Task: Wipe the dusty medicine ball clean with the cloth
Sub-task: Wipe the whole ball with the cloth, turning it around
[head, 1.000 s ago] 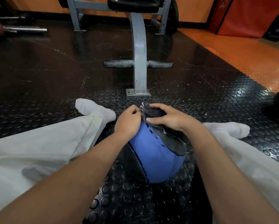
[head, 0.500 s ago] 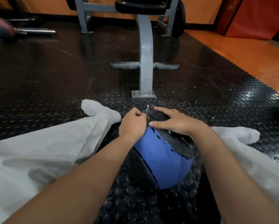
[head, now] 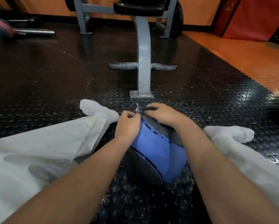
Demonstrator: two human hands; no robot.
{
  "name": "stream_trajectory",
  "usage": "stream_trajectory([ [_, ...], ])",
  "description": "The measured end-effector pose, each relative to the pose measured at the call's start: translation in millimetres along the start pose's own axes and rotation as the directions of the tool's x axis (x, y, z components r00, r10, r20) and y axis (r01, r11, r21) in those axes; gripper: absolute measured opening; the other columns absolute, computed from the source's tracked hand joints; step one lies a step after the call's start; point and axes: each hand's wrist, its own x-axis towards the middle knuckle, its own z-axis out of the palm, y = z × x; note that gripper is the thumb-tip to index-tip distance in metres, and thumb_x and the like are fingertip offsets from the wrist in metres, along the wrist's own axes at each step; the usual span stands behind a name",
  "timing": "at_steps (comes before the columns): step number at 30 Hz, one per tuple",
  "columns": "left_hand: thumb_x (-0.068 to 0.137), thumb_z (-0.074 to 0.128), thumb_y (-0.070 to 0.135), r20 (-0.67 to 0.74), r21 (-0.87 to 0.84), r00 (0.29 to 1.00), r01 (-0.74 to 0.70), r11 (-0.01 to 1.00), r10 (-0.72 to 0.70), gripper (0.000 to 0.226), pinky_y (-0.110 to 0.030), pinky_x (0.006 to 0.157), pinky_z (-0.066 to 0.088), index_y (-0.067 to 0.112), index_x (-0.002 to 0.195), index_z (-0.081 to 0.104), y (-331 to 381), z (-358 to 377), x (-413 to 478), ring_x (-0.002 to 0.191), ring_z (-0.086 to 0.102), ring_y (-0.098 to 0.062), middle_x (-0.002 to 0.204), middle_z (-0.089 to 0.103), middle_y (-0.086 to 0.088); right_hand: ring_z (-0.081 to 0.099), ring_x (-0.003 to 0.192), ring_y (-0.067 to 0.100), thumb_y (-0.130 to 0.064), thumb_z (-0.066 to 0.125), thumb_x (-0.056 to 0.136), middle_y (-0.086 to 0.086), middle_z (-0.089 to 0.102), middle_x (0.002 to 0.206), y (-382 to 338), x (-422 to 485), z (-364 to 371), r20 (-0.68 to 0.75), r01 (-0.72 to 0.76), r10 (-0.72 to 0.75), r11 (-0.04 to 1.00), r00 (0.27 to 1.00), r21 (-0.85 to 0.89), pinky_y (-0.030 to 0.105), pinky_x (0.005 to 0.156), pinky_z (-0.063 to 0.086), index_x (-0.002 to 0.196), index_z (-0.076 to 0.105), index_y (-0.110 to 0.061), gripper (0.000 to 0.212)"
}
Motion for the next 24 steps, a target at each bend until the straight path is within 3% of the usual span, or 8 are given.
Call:
stream_trajectory([
  [3, 0.096, 0.05, 0.027, 0.056, -0.014, 0.998, 0.003, 1.0, -0.002, 0.013, -0.029, 0.072, 0.041, 0.025, 0.084, 0.054, 0, -2, 8, 0.079, 0.054, -0.009, 0.09, 0.06, 0.005, 0.026, 0.134, 0.018, -0.05, 0.063, 0.085, -0.005, 0.036, 0.144, 13, -38, -6, 0.078, 0.117, -0.113, 0.992, 0.991, -0.055, 0.036, 0.11, 0.022, 0.135, 0.041, -0.05, 0.054],
  [6, 0.097, 0.048, 0.033, 0.144, 0.017, 0.989, -0.027, 0.999, 0.024, 0.019, -0.034, 0.089, 0.049, 0.027, 0.101, 0.066, 4, 0, 10, 0.095, 0.06, -0.011, 0.102, 0.065, 0.011, 0.01, 0.14, 0.011, -0.047, 0.069, 0.08, -0.014, 0.021, 0.15, 36, -71, -4, 0.054, 0.147, -0.149, 0.989, 0.987, 0.033, 0.036, 0.114, 0.012, 0.129, 0.035, -0.057, 0.061],
  [9, 0.097, 0.045, 0.035, 0.216, 0.078, 0.975, -0.063, 0.995, 0.045, 0.028, -0.04, 0.099, 0.047, 0.031, 0.112, 0.068, 9, 3, 6, 0.104, 0.059, -0.012, 0.114, 0.064, 0.012, 0.018, 0.137, 0.015, -0.046, 0.068, 0.082, -0.014, 0.032, 0.137, 45, -71, 4, -0.113, 0.151, -0.138, 0.982, 0.984, 0.113, 0.03, 0.107, 0.016, 0.119, 0.042, -0.055, 0.046],
  [13, 0.098, 0.046, 0.034, 0.165, 0.092, 0.983, -0.09, 0.992, 0.074, 0.02, -0.038, 0.095, 0.046, 0.031, 0.099, 0.066, 6, 1, 1, 0.099, 0.058, -0.011, 0.1, 0.063, 0.015, 0.039, 0.123, 0.023, -0.059, 0.059, 0.082, -0.013, 0.046, 0.114, 27, -42, 14, -0.245, 0.016, 0.003, 0.997, 0.97, 0.076, 0.037, 0.103, 0.032, 0.107, 0.057, -0.049, 0.027],
  [16, 0.098, 0.047, 0.034, 0.128, 0.084, 0.988, -0.101, 0.991, 0.089, 0.021, -0.038, 0.089, 0.044, 0.022, 0.093, 0.063, 0, 0, -7, 0.094, 0.059, -0.016, 0.095, 0.064, 0.005, 0.059, 0.099, 0.025, -0.058, 0.058, 0.08, -0.002, 0.065, 0.098, 11, -7, 7, -0.147, -0.106, 0.11, 0.994, 0.983, 0.037, 0.04, 0.089, 0.047, 0.094, 0.066, -0.033, 0.03],
  [19, 0.098, 0.048, 0.038, 0.091, 0.039, 0.993, -0.081, 0.996, 0.077, 0.02, -0.035, 0.087, 0.044, 0.026, 0.094, 0.064, -4, 1, -12, 0.094, 0.058, -0.01, 0.098, 0.064, 0.011, 0.057, 0.081, 0.019, -0.048, 0.057, 0.089, 0.01, 0.064, 0.103, -2, 15, -4, 0.039, -0.187, 0.189, 0.981, 0.981, -0.06, 0.029, 0.064, 0.041, 0.104, 0.066, -0.008, 0.044],
  [21, 0.097, 0.049, 0.038, 0.065, 0.035, 0.996, -0.058, 0.998, 0.055, 0.017, -0.033, 0.082, 0.043, 0.03, 0.089, 0.062, -3, 2, -12, 0.089, 0.056, -0.007, 0.093, 0.061, 0.016, 0.057, 0.085, 0.022, -0.042, 0.056, 0.092, 0.012, 0.063, 0.108, -4, 18, -8, 0.097, -0.236, 0.238, 0.971, 0.966, -0.033, 0.029, 0.068, 0.041, 0.109, 0.067, -0.005, 0.043],
  [24, 0.096, 0.049, 0.036, 0.045, 0.058, 0.999, -0.016, 0.998, 0.013, 0.027, -0.033, 0.07, 0.037, 0.023, 0.072, 0.047, 3, 2, -7, 0.073, 0.049, -0.012, 0.074, 0.052, 0.008, 0.055, 0.081, 0.019, -0.035, 0.051, 0.094, 0.014, 0.064, 0.108, -6, 16, -7, 0.057, -0.179, 0.181, 0.983, 0.982, -0.035, 0.03, 0.074, 0.041, 0.098, 0.07, -0.01, 0.031],
])
